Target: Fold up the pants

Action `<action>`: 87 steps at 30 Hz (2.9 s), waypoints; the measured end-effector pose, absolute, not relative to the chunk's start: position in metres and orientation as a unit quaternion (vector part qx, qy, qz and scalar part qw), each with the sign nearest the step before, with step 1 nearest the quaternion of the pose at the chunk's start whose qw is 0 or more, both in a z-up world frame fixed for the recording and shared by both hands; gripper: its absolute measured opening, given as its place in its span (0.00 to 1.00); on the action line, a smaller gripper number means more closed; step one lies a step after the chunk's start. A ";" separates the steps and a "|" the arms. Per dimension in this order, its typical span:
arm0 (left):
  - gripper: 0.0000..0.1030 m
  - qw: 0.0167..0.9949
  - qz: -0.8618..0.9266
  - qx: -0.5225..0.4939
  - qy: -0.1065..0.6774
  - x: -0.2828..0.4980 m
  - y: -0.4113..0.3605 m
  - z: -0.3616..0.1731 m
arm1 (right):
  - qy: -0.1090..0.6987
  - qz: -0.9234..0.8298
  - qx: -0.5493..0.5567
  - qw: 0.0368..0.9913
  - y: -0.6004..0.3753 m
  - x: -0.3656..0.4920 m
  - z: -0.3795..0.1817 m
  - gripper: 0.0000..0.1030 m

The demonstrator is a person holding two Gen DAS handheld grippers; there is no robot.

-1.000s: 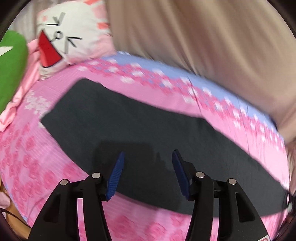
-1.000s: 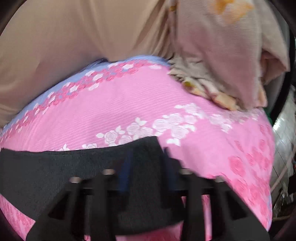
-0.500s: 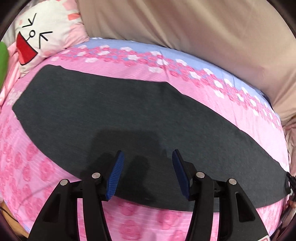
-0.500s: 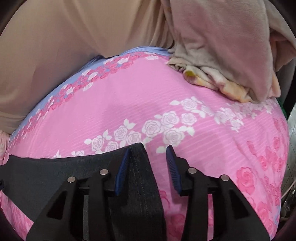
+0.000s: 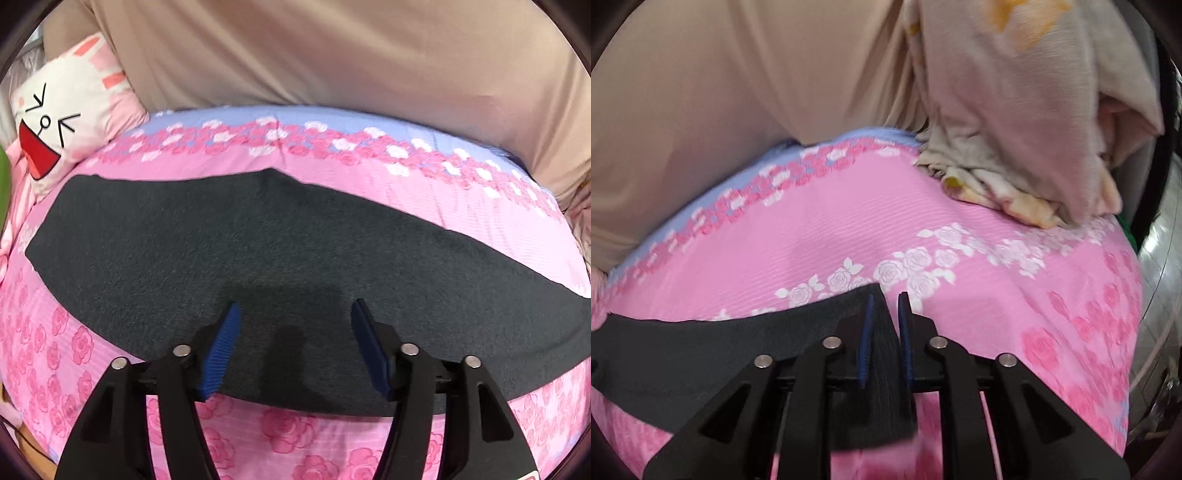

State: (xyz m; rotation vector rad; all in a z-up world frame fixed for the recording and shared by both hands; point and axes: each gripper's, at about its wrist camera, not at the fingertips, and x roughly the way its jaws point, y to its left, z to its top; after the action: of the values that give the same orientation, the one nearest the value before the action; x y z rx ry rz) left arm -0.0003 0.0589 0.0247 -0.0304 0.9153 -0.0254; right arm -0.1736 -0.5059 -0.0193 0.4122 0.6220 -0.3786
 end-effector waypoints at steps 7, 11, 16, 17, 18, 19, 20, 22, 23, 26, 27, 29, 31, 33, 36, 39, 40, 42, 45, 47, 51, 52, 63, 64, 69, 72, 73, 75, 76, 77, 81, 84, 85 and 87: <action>0.64 0.910 -0.023 -0.006 0.414 -0.014 0.044 0.018 | 0.329 -0.168 0.230 0.900 -0.488 -0.203 -0.050 0.34; 0.64 0.908 -0.021 0.005 0.418 -0.020 0.036 0.009 | 0.328 -0.166 0.232 0.900 -0.489 -0.193 -0.051 0.06; 0.64 0.905 -0.017 0.003 0.424 -0.021 0.041 0.006 | 0.341 -0.160 0.226 0.898 -0.496 -0.203 -0.046 0.08; 0.64 0.905 -0.015 0.004 0.424 -0.021 0.042 0.005 | 0.353 -0.168 0.226 0.892 -0.497 -0.204 -0.053 0.14; 0.64 0.905 -0.013 0.004 0.426 -0.020 0.043 0.004 | 0.352 -0.167 0.233 0.891 -0.496 -0.208 -0.056 0.16; 0.64 0.904 -0.013 0.002 0.427 -0.019 0.044 0.004 | 0.345 -0.164 0.238 0.893 -0.494 -0.212 -0.058 0.17; 0.64 0.904 -0.013 0.000 0.427 -0.019 0.045 0.004 | 0.339 -0.166 0.241 0.894 -0.492 -0.219 -0.057 0.17; 0.64 0.905 -0.015 -0.007 0.424 -0.020 0.046 0.006 | 0.341 -0.171 0.242 0.892 -0.488 -0.228 -0.061 0.17; 0.65 0.905 -0.017 -0.006 0.425 -0.021 0.045 0.005 | 0.344 -0.170 0.241 0.892 -0.486 -0.229 -0.064 0.17; 0.66 0.903 -0.021 -0.001 0.428 -0.021 0.042 0.003 | 0.346 -0.177 0.222 0.894 -0.483 -0.223 -0.066 0.17; 0.66 0.902 -0.022 0.001 0.431 -0.021 0.040 0.002 | 0.345 -0.177 0.222 0.894 -0.484 -0.220 -0.065 0.17; 0.66 0.901 -0.022 0.002 0.433 -0.021 0.036 0.001 | 0.345 -0.164 0.238 0.893 -0.489 -0.209 -0.063 0.17; 0.66 0.901 -0.023 0.000 0.433 -0.021 0.035 0.001 | 0.346 -0.158 0.245 0.892 -0.492 -0.200 -0.064 0.17; 0.66 0.900 -0.021 -0.003 0.436 -0.021 0.035 0.001 | 0.347 -0.157 0.246 0.891 -0.494 -0.194 -0.063 0.17; 0.66 0.899 -0.014 -0.004 0.437 -0.019 0.037 0.000 | 0.343 -0.174 0.230 0.894 -0.495 -0.197 -0.058 0.08; 0.66 0.900 -0.013 -0.005 0.436 -0.018 0.038 0.003 | 0.305 -0.190 0.235 0.903 -0.502 -0.218 -0.042 0.05; 0.66 0.901 -0.014 -0.004 0.434 -0.018 0.038 0.004 | 0.301 -0.196 0.239 0.902 -0.506 -0.222 -0.042 0.05; 0.66 0.902 -0.016 -0.001 0.431 -0.018 0.037 0.003 | 0.332 -0.186 0.245 0.892 -0.510 -0.216 -0.058 0.05; 0.66 0.899 -0.022 -0.001 0.437 -0.017 0.033 -0.001 | 0.337 -0.189 0.238 0.891 -0.502 -0.215 -0.067 0.08; 0.66 0.897 -0.026 0.001 0.441 -0.018 0.030 -0.003 | 0.331 -0.192 0.247 0.890 -0.498 -0.220 -0.061 0.13; 0.67 0.902 -0.034 0.016 0.430 -0.024 0.024 -0.001 | 0.317 -0.189 0.263 0.891 -0.488 -0.235 -0.051 0.16; 0.68 0.903 -0.036 0.019 0.427 -0.025 0.023 0.000 | 0.313 -0.187 0.269 0.891 -0.485 -0.238 -0.050 0.32; 0.78 0.900 -0.061 0.008 0.432 -0.039 0.025 0.003 | 0.316 -0.200 0.301 0.877 -0.480 -0.208 -0.062 0.45; 0.78 0.900 -0.062 0.006 0.432 -0.040 0.027 0.003 | 0.317 -0.205 0.306 0.874 -0.482 -0.205 -0.062 0.27; 0.78 0.902 -0.054 -0.014 0.428 -0.043 0.049 0.006 | 0.270 -0.177 0.315 0.893 -0.462 -0.204 -0.031 0.07; 0.78 0.904 -0.045 -0.031 0.425 -0.042 0.068 0.008 | 0.246 -0.139 0.287 0.915 -0.422 -0.192 0.004 0.07; 0.78 0.904 -0.043 -0.037 0.424 -0.042 0.075 0.009 | 0.241 -0.124 0.276 0.922 -0.407 -0.187 0.015 0.07; 0.78 0.905 -0.037 -0.048 0.422 -0.042 0.088 0.010 | 0.235 -0.084 0.248 0.936 -0.367 -0.170 0.037 0.07; 0.78 0.905 -0.036 -0.052 0.420 -0.042 0.094 0.011 | 0.235 -0.066 0.235 0.941 -0.349 -0.161 0.044 0.07; 0.78 0.906 -0.034 -0.055 0.419 -0.042 0.099 0.012 | 0.236 -0.041 0.220 0.946 -0.323 -0.149 0.053 0.07; 0.78 0.907 -0.025 -0.069 0.414 -0.047 0.125 0.013 | 0.256 0.038 0.169 0.951 -0.237 -0.105 0.064 0.07; 0.78 0.908 -0.017 -0.078 0.411 -0.051 0.145 0.013 | 0.286 0.090 0.143 0.943 -0.176 -0.071 0.054 0.07; 0.78 0.908 -0.014 -0.080 0.411 -0.053 0.151 0.013 | 0.298 0.104 0.137 0.939 -0.158 -0.062 0.047 0.07; 0.78 0.908 -0.006 -0.088 0.409 -0.056 0.165 0.013 | 0.329 0.123 0.109 0.930 -0.119 -0.042 0.028 0.07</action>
State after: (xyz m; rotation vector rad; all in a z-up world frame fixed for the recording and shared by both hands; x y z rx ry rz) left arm -0.0561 0.1648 0.0132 -0.1815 0.8432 -0.0134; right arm -0.0425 -0.1187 0.0279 0.2228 0.6730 0.2524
